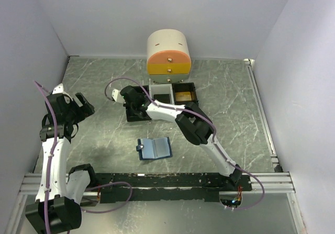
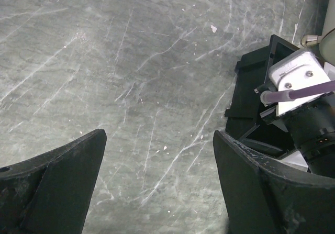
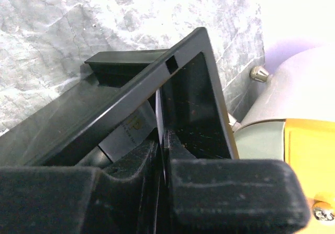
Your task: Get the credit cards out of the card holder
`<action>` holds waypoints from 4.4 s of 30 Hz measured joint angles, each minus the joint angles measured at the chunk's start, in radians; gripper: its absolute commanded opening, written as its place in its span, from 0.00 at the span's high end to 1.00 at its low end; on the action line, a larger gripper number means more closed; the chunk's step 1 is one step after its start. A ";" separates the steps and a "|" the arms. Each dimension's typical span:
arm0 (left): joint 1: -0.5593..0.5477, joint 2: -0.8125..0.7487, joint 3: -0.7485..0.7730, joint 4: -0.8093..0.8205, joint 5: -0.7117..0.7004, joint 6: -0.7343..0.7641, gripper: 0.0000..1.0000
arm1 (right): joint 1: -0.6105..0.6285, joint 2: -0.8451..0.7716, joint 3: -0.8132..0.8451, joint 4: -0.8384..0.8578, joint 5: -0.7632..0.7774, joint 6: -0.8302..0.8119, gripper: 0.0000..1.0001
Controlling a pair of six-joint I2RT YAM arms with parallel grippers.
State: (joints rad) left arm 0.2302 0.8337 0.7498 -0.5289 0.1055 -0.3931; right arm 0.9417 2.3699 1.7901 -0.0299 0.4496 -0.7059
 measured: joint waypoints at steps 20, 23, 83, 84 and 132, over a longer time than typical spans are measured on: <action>0.000 0.005 0.000 0.000 0.002 0.000 0.06 | -0.012 0.019 0.003 -0.022 -0.008 0.103 0.63; 0.000 0.005 -0.001 0.000 0.002 0.000 0.06 | -0.014 0.015 0.003 -0.028 -0.029 0.116 0.60; -0.035 0.015 -0.014 0.002 0.038 0.001 0.06 | -0.066 -0.546 -0.382 0.076 -0.302 0.487 0.38; -0.037 0.015 -0.014 0.002 0.038 0.001 0.06 | -0.066 -0.576 -0.418 0.089 -0.293 0.505 0.38; -1.077 0.166 -0.167 0.264 0.084 -0.406 0.39 | -0.067 -1.058 -1.271 0.168 -0.495 1.569 0.59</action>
State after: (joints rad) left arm -0.8471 0.9997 0.5823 -0.2649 0.1898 -0.7986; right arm 0.8745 1.3117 0.5194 0.1379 -0.0456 0.8631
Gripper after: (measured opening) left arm 0.684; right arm 0.448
